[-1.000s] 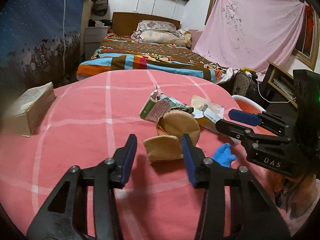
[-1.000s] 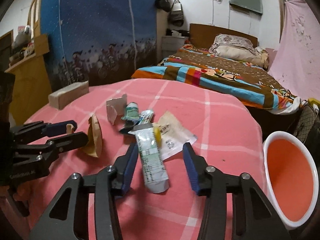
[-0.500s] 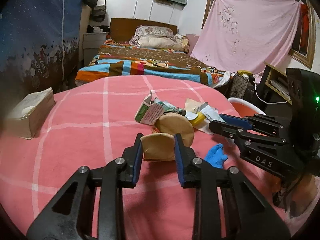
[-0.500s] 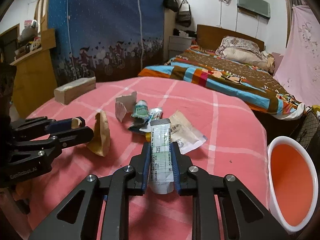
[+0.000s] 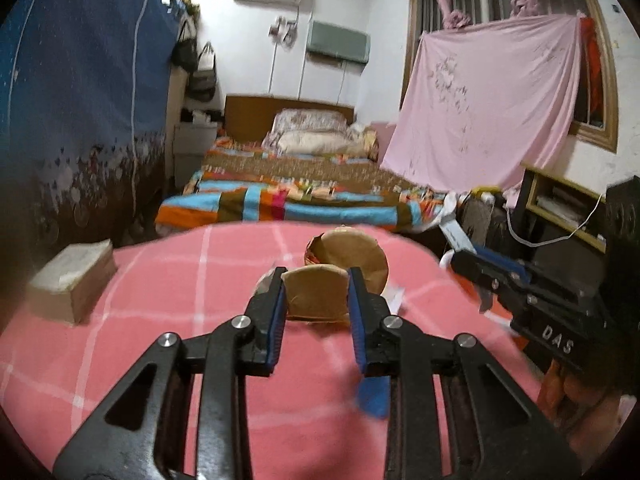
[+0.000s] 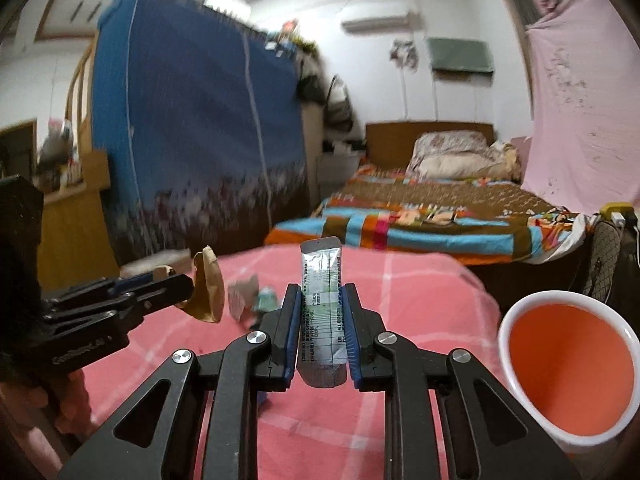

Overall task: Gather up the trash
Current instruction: 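Carry cup and tube over the bucket and open both tools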

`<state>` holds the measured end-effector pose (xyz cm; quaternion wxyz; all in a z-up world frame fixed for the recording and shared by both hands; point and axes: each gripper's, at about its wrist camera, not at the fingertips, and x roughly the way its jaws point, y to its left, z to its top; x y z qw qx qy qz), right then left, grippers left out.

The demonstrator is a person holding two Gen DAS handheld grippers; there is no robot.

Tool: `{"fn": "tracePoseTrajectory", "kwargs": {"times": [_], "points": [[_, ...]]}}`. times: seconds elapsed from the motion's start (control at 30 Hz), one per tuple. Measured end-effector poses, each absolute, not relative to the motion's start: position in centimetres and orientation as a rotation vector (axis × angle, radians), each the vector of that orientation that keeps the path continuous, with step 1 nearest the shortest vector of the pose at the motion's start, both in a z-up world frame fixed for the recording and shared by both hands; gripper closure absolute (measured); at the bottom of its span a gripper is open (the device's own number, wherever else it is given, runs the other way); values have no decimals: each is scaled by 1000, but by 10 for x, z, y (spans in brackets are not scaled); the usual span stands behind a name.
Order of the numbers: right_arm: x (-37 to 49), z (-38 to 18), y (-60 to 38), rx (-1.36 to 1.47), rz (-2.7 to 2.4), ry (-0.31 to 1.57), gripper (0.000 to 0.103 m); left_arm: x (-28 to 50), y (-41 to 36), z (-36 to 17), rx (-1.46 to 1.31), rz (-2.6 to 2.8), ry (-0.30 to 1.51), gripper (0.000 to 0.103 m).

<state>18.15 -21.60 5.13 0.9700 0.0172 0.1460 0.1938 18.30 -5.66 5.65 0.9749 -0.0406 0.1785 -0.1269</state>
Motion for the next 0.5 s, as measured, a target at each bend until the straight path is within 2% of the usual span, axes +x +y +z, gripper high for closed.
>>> {"fn": "tracePoseTrajectory", "kwargs": {"times": [0.27,0.5], "points": [[160,65,-251,20,238,128,85,192,-100,85,-59,-346,249,94],[152,64,-299,47,63,44,85,202,-161,92,-7,-461,225,94]]}}
